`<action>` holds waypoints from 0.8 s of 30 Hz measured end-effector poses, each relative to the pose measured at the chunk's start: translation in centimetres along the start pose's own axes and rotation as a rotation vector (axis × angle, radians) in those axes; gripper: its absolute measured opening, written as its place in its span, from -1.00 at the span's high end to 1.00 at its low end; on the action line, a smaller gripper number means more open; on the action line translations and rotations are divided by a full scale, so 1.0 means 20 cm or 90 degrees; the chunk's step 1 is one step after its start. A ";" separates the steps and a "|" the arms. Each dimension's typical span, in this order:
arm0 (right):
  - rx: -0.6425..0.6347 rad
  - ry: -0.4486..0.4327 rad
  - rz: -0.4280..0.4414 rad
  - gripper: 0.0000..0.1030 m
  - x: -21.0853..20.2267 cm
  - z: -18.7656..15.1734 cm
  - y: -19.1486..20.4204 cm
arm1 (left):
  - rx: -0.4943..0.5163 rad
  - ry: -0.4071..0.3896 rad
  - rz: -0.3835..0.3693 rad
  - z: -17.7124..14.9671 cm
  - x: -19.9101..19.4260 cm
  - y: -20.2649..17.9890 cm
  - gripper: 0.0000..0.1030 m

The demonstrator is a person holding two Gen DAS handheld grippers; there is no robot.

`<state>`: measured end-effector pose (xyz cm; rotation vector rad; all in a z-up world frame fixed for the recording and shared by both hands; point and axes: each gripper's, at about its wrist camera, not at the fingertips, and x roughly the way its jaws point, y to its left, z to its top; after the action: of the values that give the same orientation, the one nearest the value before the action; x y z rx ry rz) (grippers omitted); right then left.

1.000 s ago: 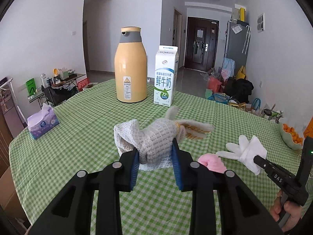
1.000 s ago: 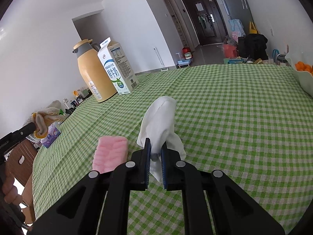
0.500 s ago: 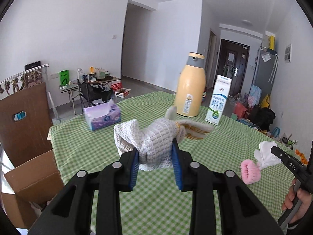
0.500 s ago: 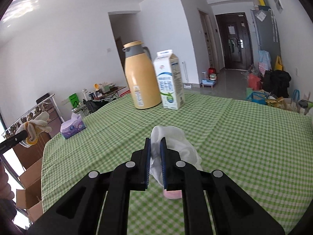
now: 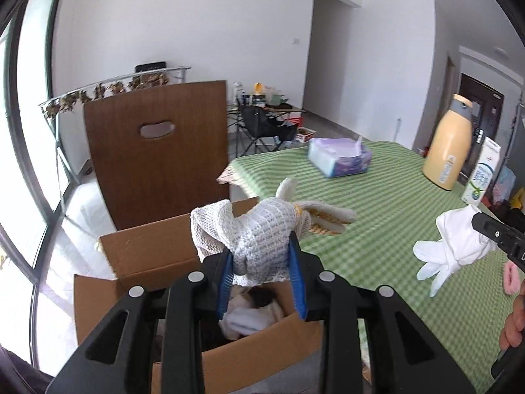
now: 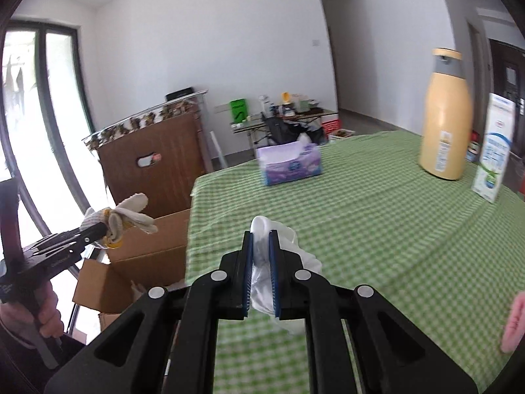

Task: Organize soft objects
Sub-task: 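Carry the white cloth and white knit sock with both tools to the box, then open both tools to drop the cloth and sock into the box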

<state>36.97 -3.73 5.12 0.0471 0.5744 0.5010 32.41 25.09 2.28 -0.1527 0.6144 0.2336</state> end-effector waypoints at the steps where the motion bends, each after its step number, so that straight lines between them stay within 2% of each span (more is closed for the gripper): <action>1: -0.011 0.011 0.027 0.81 0.07 0.02 0.09 | -0.015 0.007 0.017 -0.01 0.02 0.09 0.46; 5: -0.051 0.052 0.120 0.81 0.31 0.08 0.43 | -0.066 0.038 0.063 -0.06 0.07 0.40 0.46; 9: -0.094 0.081 0.172 0.81 0.48 0.11 0.68 | -0.079 0.071 0.080 -0.12 0.15 0.56 0.46; 12: -0.109 0.104 0.190 0.81 0.58 0.12 0.79 | -0.076 0.099 0.089 -0.17 0.24 0.59 0.46; 13: -0.122 0.110 0.187 0.81 0.62 0.12 0.82 | -0.080 0.111 0.092 -0.20 0.27 0.61 0.44; 14: -0.137 0.115 0.182 0.81 0.65 0.11 0.85 | -0.086 0.118 0.092 -0.21 0.30 0.62 0.33; 17: -0.148 0.153 0.176 0.81 0.73 0.08 0.88 | -0.096 0.166 0.094 -0.28 0.41 0.65 0.31; 19: -0.157 0.183 0.173 0.77 0.77 0.03 0.87 | -0.093 0.193 0.089 -0.31 0.45 0.64 0.11; 21: -0.172 0.217 0.155 0.44 0.84 -0.02 0.86 | -0.094 0.207 0.079 -0.33 0.48 0.63 0.03; 23: -0.171 0.261 0.144 0.25 0.91 -0.07 0.86 | -0.098 0.217 0.076 -0.34 0.48 0.64 -0.15; 24: -0.169 0.281 0.140 0.20 0.94 -0.09 0.86 | -0.101 0.219 0.076 -0.35 0.48 0.64 -0.17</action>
<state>42.06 19.90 -2.85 -0.2615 0.9352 0.8069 32.76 37.67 -9.90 -0.3143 0.9483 0.3764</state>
